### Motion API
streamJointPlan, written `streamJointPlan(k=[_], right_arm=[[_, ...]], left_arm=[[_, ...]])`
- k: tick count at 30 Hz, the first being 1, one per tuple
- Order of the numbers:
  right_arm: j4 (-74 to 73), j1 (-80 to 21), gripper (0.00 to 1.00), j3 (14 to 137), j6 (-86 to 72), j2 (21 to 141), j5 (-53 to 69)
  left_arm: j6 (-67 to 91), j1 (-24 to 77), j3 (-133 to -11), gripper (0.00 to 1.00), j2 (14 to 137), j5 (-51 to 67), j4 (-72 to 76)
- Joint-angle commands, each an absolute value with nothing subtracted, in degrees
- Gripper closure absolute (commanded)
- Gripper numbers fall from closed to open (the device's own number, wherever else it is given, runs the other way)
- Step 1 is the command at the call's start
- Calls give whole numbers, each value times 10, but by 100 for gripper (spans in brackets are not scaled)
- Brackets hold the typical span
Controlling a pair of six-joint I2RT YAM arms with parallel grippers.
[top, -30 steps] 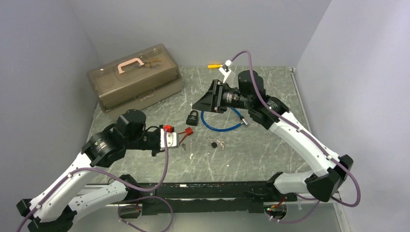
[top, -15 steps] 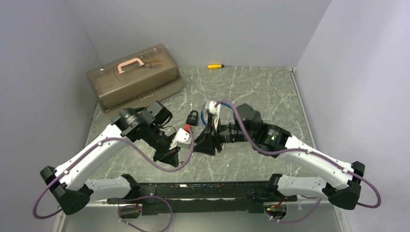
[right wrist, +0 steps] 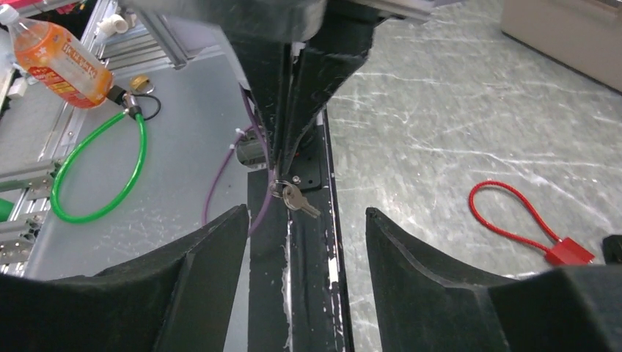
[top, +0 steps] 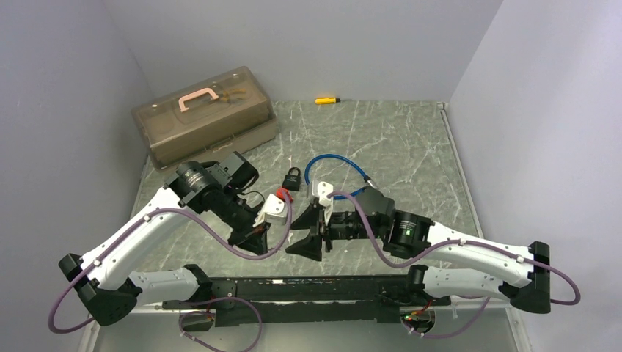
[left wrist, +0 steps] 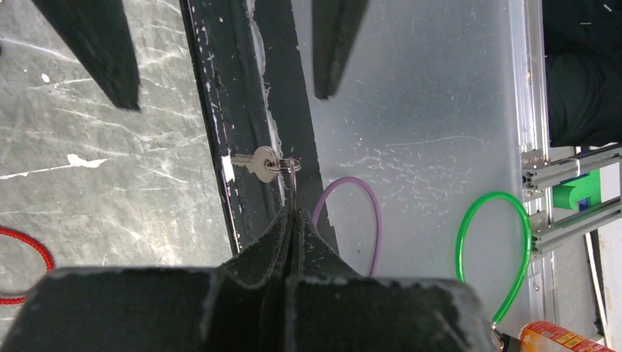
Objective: Unlock with the key
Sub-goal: Pick up the key from the center of the board.
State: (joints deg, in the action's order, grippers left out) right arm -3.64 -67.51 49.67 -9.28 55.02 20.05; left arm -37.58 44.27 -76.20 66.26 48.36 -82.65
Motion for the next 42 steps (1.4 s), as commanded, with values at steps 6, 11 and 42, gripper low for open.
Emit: streamJointPlan(k=[6, 11, 42], right_arm=[[100, -710, 34, 492, -78, 560, 185], [88, -709, 35, 516, -86, 573, 187], [51, -741, 59, 558, -118, 647, 131]], left_arm=[[-373, 443, -844, 100, 704, 482, -902], [-365, 442, -861, 100, 685, 451, -898], [-352, 443, -888, 100, 668, 396, -902]])
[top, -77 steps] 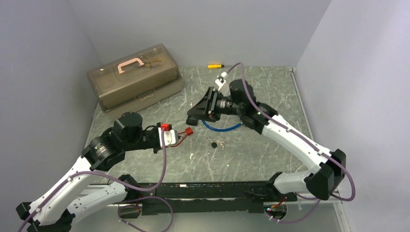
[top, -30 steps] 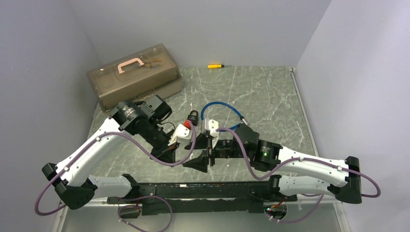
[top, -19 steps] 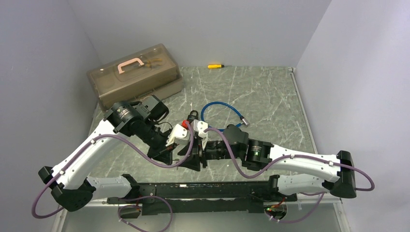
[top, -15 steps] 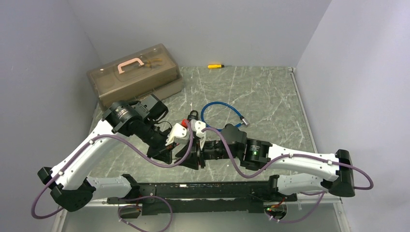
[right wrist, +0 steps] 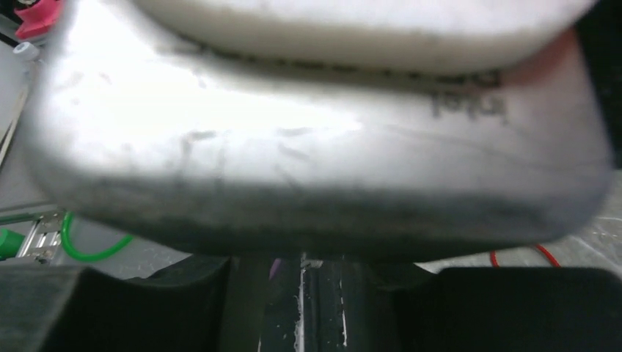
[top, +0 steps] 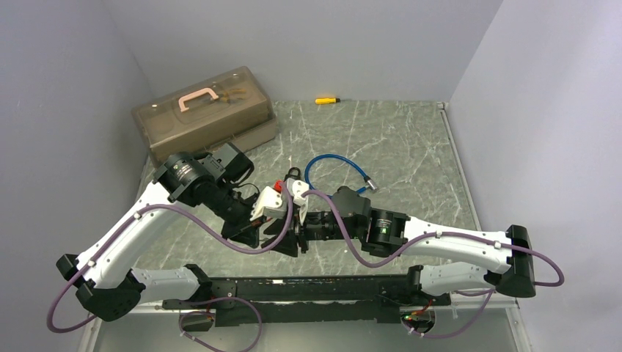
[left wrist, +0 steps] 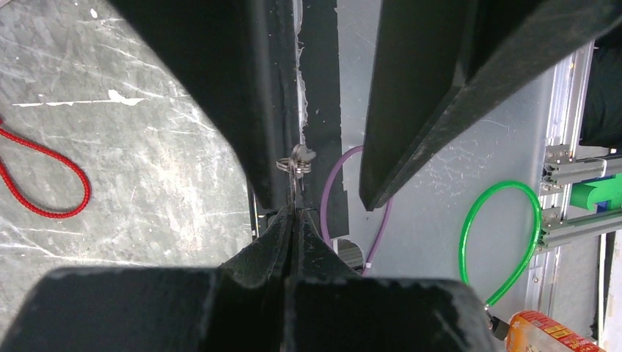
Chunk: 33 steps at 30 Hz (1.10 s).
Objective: Unlock with the key
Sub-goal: Pick up the key from the center of the board.
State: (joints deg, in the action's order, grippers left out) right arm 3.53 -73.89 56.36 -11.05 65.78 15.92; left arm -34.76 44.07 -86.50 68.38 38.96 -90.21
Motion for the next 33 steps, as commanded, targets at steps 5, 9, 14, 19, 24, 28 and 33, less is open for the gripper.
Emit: streamJointPlan(k=[5, 9, 14, 19, 24, 28, 33], right_arm=[[123, -741, 41, 488, -113, 584, 81], [143, -741, 36, 469, -104, 546, 74], [165, -741, 45, 471, -94, 549, 93], [185, -741, 53, 491, -86, 579, 110], [178, -740, 62, 521, -79, 620, 150], [171, -740, 65, 540, -86, 639, 175], [167, -740, 67, 551, -89, 651, 185]], left_arm=[[-356, 442, -898, 100, 661, 395, -901], [-355, 442, -898, 100, 654, 394, -902], [-354, 442, -899, 100, 652, 399, -902], [-357, 439, -900, 100, 644, 390, -902], [-353, 436, -902, 100, 641, 390, -903], [-355, 436, -902, 100, 636, 387, -902], [-356, 436, -896, 100, 634, 386, -901]])
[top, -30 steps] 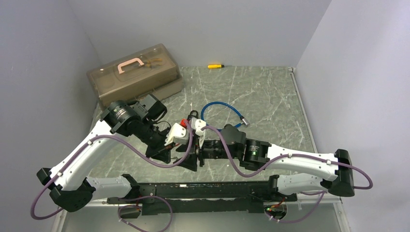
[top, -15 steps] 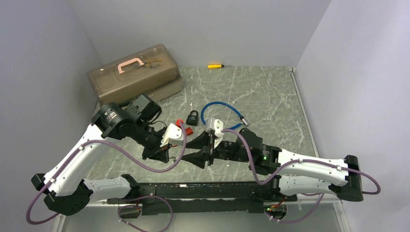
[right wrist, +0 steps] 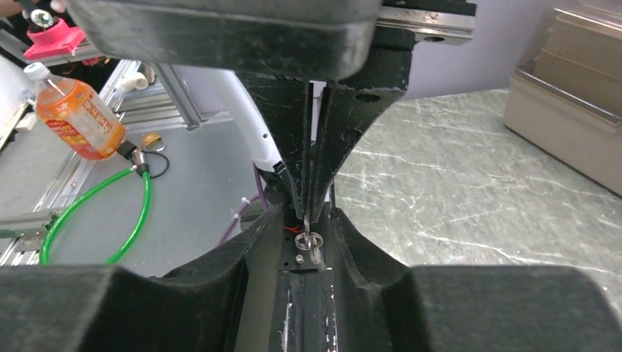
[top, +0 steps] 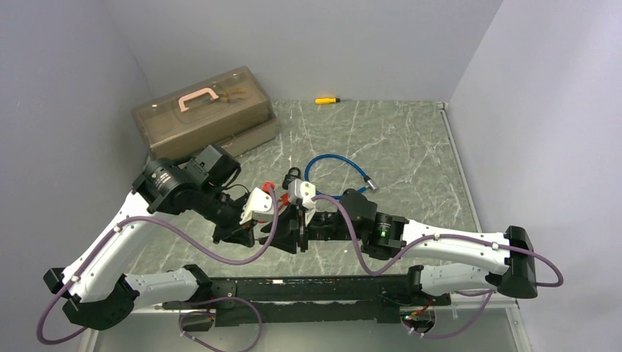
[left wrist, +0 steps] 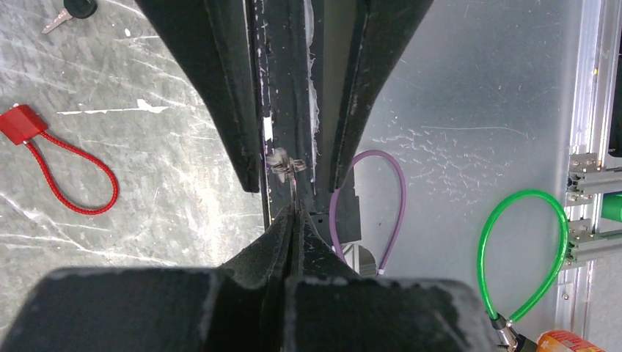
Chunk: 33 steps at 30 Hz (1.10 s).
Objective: Unlock with the key
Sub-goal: Pick up the key from the center of the board.
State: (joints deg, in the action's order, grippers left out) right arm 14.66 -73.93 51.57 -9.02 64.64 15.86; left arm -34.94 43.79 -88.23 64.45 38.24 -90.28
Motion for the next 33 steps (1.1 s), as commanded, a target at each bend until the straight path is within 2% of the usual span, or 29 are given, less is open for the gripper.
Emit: streamJointPlan(k=[1, 5, 15, 21, 25, 27, 33], right_arm=[[161, -740, 71, 557, -89, 654, 189], [128, -740, 83, 574, -91, 672, 205], [123, -739, 78, 555, -95, 667, 183], [113, -737, 68, 554, -90, 666, 168], [117, -736, 65, 547, -86, 659, 140], [123, -736, 68, 543, -88, 656, 128], [134, -736, 91, 544, -98, 673, 133]], left_arm=[[-357, 437, -896, 100, 633, 386, -901], [-354, 436, -896, 100, 630, 381, -902], [-357, 436, -889, 100, 627, 384, -902], [-357, 436, -889, 100, 627, 385, -902], [-358, 436, -883, 100, 626, 390, -902], [-358, 436, -880, 100, 626, 393, -903], [-361, 436, -878, 100, 625, 393, -903]])
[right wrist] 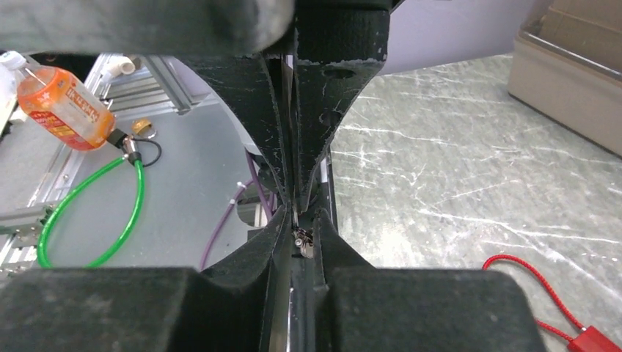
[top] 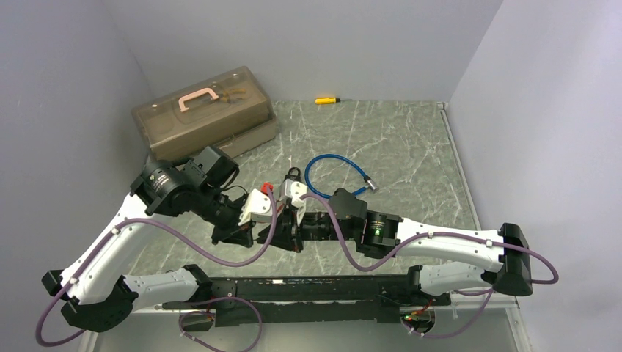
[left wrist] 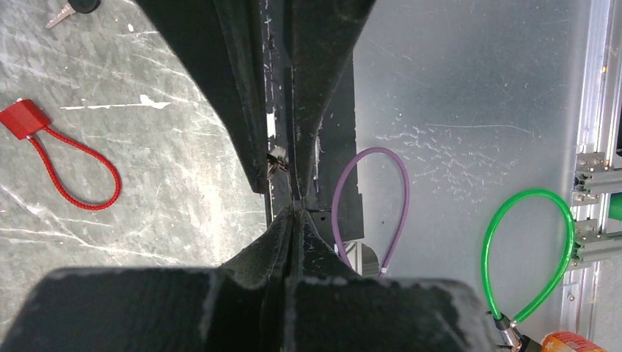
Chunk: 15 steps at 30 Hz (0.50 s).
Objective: Unlock with the key
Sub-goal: Pick up the key from the center of the board.
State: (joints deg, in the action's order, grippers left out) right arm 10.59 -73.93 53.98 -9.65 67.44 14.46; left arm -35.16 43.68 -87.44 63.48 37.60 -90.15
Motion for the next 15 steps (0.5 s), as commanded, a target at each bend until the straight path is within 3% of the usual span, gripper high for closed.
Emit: streamJointPlan(k=[1, 2, 9, 15], right_arm=[[131, -736, 96, 546, -96, 678, 139], [126, -735, 100, 552, -95, 683, 147], [9, -708, 100, 623, -124, 741, 248], [44, -689, 100, 596, -167, 724, 263]], left_arm=[[-361, 436, -879, 100, 624, 393, -903], [-361, 436, -880, 100, 623, 391, -903], [-364, 436, -886, 99, 619, 377, -903], [-369, 432, -887, 81, 614, 380, -902]])
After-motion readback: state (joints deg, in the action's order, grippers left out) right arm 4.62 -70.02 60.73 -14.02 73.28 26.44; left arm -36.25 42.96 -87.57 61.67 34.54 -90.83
